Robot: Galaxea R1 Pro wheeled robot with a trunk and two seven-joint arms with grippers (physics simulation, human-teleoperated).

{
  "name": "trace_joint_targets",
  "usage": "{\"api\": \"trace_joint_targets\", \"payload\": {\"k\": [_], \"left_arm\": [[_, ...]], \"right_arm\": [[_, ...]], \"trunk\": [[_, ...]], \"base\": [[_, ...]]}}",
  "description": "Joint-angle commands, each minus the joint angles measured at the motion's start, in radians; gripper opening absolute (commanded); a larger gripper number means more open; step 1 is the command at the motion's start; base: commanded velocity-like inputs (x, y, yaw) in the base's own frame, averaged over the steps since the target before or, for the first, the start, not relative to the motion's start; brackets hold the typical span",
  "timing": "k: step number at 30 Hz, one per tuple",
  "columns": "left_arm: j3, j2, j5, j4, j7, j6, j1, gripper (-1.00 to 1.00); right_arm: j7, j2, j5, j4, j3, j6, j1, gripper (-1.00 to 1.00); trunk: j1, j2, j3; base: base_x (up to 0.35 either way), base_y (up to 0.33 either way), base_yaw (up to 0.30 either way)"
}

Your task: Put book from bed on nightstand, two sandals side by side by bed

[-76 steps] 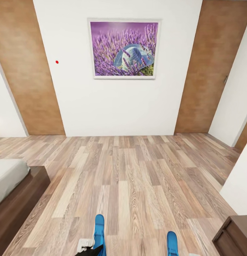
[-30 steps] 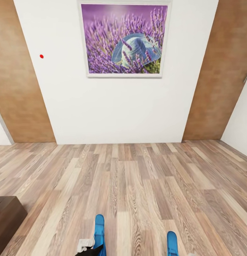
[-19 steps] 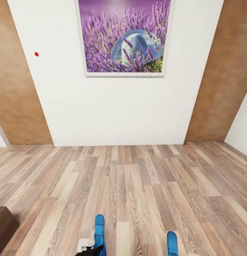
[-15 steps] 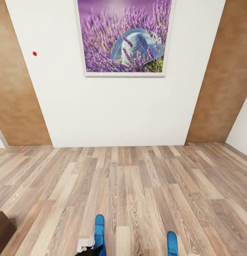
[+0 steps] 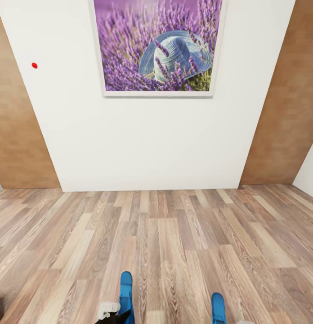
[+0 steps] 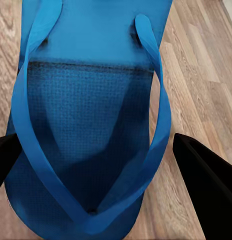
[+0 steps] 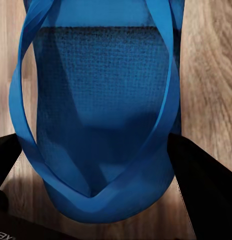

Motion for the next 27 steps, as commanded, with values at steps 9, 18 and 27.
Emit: {"api": "trace_joint_targets", "payload": {"k": [9, 18, 27], "left_arm": [[0.005, 0.000, 0.000, 0.001, -0.005, -0.003, -0.001, -1.00], [0.005, -0.001, 0.000, 0.001, -0.004, -0.003, -0.001, -1.00], [0.005, -0.001, 0.000, 0.001, -0.004, -0.003, 0.000, -1.00]], "right_arm": [[0.006, 0.001, -0.001, -0.001, -0.009, 0.010, -0.001, -1.00], [0.007, 0.001, -0.001, -0.001, -0.009, 0.010, -0.001, -1.00], [0.006, 0.001, -0.001, -0.001, -0.009, 0.010, 0.000, -1.00]], "trunk": [[0.000, 0.000, -0.001], [0.000, 0.000, -0.001], [0.000, 0.000, -0.001]], "base": [[0.323, 0.000, 0.000], [0.323, 0.000, 0.075], [0.323, 0.000, 0.011]]}}
